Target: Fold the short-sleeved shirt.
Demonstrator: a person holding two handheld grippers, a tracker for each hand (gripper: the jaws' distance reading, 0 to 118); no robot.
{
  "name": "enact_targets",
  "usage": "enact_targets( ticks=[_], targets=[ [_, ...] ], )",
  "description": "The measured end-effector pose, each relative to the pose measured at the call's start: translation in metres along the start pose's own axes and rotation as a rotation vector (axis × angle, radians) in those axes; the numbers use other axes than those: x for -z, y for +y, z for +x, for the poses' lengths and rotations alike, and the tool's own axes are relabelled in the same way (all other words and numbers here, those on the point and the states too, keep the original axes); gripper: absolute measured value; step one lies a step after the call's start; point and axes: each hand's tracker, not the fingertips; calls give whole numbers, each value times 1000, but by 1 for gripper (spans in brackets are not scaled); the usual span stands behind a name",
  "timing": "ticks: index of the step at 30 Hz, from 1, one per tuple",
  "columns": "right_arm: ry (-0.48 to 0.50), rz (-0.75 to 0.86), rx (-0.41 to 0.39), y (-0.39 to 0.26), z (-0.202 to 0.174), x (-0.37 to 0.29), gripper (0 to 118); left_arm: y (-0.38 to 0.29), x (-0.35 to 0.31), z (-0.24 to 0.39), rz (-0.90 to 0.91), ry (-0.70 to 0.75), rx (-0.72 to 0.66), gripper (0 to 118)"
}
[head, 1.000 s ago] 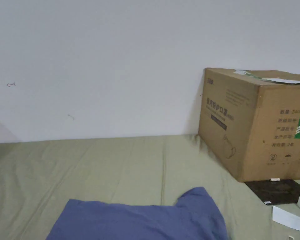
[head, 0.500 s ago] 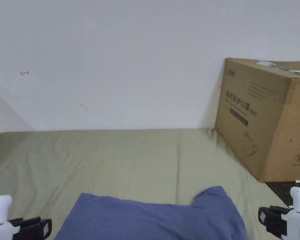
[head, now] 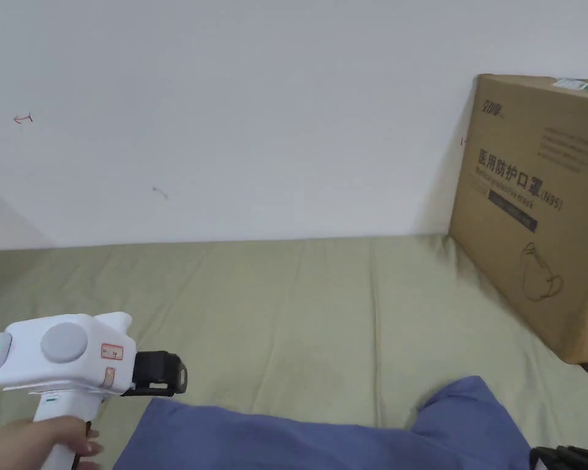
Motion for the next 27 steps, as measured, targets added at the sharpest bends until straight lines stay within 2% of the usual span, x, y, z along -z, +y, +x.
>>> enact_targets(
  ticks=[1,3,6,12,13,14,18,20,23,25,26,27],
  targets=[
    [-9,-12,2,-3,4,6,0,13,13,-15,43,-42,-37,117],
    [-24,-34,2,-8,13,14,0,30,46,-31,-44,12,-87,113],
    [-37,-70,14,-13,24,25,0,13,81,-43,-65,152,-7,113],
    [-48,-109,66,-20,42,43,0,-2,133,-48,-178,233,65,109],
    [-54,-112,68,-21,43,46,0,-2,124,-32,-109,266,122,104],
    [-62,-113,68,-21,40,47,0,-5,120,-21,-77,268,177,93],
    [-52,-121,81,-19,40,57,0,-11,115,2,-73,217,441,2],
    [-5,-115,125,-14,43,64,0,-11,101,2,-96,64,445,2],
    [66,-105,202,8,57,81,0,-31,57,19,31,93,420,2],
    [25,-103,210,28,67,100,0,-43,21,26,113,88,364,2],
    [9,-114,217,38,84,117,25,-47,6,24,140,78,334,2],
    [-3,-138,225,47,92,131,25,-49,-5,23,154,70,315,2]
  ],
)
